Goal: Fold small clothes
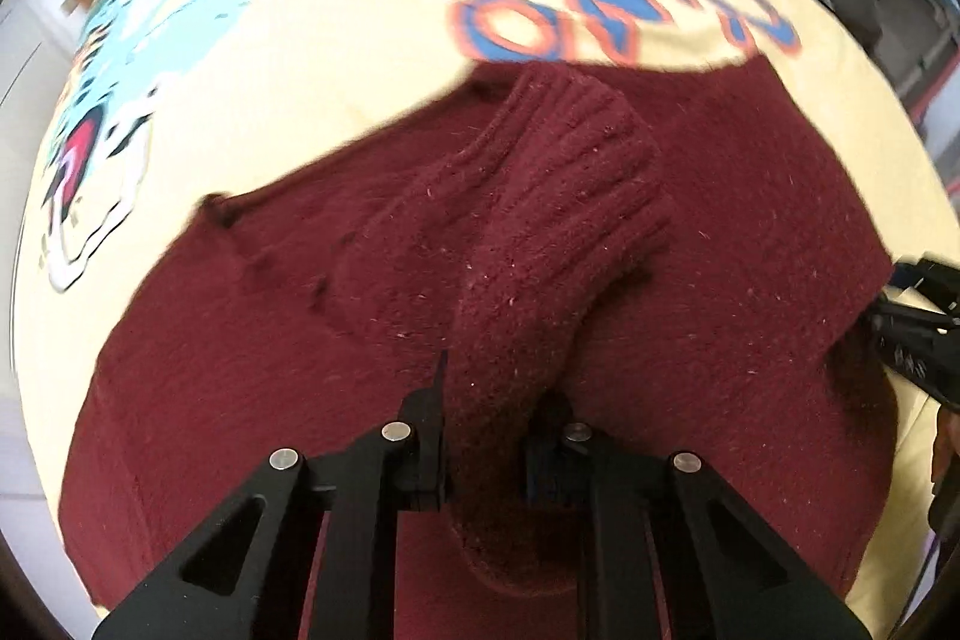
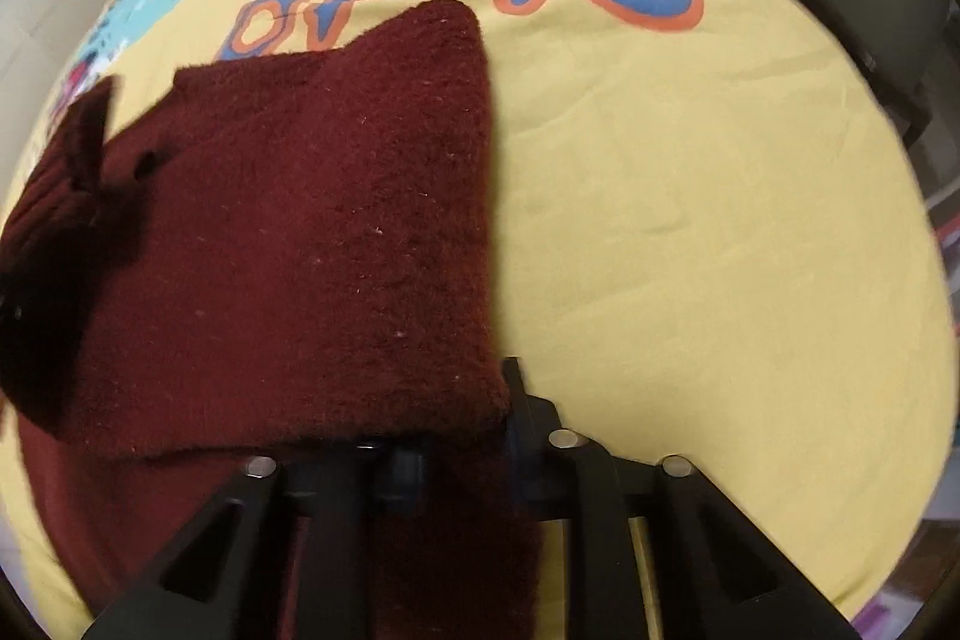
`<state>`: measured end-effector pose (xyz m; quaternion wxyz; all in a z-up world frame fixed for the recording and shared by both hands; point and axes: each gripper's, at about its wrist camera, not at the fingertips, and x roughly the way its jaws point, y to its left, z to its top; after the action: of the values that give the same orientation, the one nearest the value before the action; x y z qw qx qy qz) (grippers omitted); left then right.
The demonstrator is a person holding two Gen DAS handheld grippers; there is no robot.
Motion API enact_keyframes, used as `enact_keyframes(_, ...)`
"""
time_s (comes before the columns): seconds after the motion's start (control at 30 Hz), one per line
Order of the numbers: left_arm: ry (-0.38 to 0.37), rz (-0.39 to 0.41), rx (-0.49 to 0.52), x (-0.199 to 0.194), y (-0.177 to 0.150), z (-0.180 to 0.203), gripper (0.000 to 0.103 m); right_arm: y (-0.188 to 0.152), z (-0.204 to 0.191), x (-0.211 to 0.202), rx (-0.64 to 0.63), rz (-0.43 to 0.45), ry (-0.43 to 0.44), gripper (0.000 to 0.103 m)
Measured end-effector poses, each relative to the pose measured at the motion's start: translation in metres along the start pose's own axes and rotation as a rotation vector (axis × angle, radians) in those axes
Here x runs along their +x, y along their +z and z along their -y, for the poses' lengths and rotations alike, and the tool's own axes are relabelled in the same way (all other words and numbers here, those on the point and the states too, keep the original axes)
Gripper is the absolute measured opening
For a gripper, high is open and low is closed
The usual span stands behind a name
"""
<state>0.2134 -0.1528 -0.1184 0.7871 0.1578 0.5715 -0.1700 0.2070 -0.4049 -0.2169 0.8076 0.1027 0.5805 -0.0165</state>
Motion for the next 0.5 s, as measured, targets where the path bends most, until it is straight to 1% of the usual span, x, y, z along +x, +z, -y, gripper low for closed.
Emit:
enact_keyframes(0.13, -0.019, 0.063, -0.108, -0.017, -0.027, -0.031, 0.014, 0.001, -0.002, -0.001, 0.008, -0.004, -0.019, 0.016)
enact_keyframes(0.2, -0.032, 0.075, -0.158, -0.018, -0.041, -0.045, 0.014, -0.002, -0.005, -0.003, 0.003, -0.006, -0.032, 0.016)
enact_keyframes(0.27, -0.052, 0.067, -0.224, -0.016, -0.048, -0.068, 0.014, -0.004, -0.007, -0.002, 0.001, -0.012, -0.035, 0.016)
enact_keyframes(0.33, -0.059, 0.053, -0.276, -0.011, -0.057, -0.074, 0.015, -0.004, -0.011, 0.001, -0.006, -0.019, -0.039, 0.016)
enact_keyframes(0.4, -0.088, 0.037, -0.326, 0.002, -0.067, -0.085, 0.016, -0.005, -0.015, 0.003, -0.016, -0.024, -0.050, 0.016)
enact_keyframes(0.5, -0.114, 0.017, -0.358, 0.016, -0.069, -0.093, 0.021, -0.003, -0.017, 0.004, -0.019, -0.031, -0.058, 0.016)
